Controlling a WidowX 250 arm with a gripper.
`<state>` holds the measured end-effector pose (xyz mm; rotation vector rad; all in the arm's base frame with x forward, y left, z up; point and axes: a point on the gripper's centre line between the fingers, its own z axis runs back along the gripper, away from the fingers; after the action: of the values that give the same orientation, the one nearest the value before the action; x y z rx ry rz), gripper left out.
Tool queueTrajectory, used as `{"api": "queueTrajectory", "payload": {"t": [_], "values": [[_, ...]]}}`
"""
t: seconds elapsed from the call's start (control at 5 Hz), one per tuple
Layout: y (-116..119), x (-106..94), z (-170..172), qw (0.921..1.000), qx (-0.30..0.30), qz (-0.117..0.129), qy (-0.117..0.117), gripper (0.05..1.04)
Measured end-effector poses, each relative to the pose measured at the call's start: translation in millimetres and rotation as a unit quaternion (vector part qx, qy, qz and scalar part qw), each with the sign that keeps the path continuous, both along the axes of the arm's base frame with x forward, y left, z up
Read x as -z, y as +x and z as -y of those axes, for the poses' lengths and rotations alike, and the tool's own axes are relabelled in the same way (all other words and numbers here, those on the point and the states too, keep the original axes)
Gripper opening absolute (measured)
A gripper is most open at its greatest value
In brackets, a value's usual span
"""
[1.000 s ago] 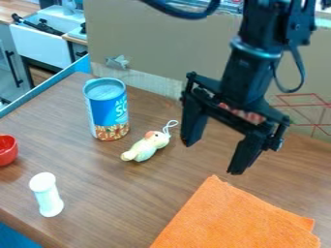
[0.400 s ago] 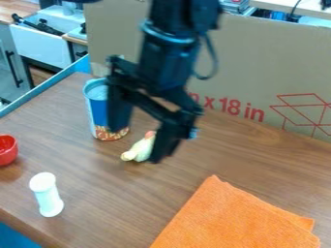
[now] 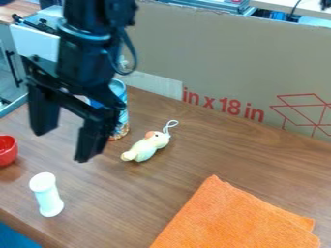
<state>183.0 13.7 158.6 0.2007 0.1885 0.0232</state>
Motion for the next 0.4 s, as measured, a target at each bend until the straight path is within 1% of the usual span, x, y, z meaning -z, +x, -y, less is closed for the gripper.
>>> {"api": "queueTrajectory", "payload": {"t": [0.2, 0.4], "values": [[-7.7, 7.1, -13.7, 0.9991, -0.041, -0.008, 0.002, 1.0], [-6.9, 12.9, -20.9, 0.9986, -0.049, -0.005, 0.018, 1.0]]}}
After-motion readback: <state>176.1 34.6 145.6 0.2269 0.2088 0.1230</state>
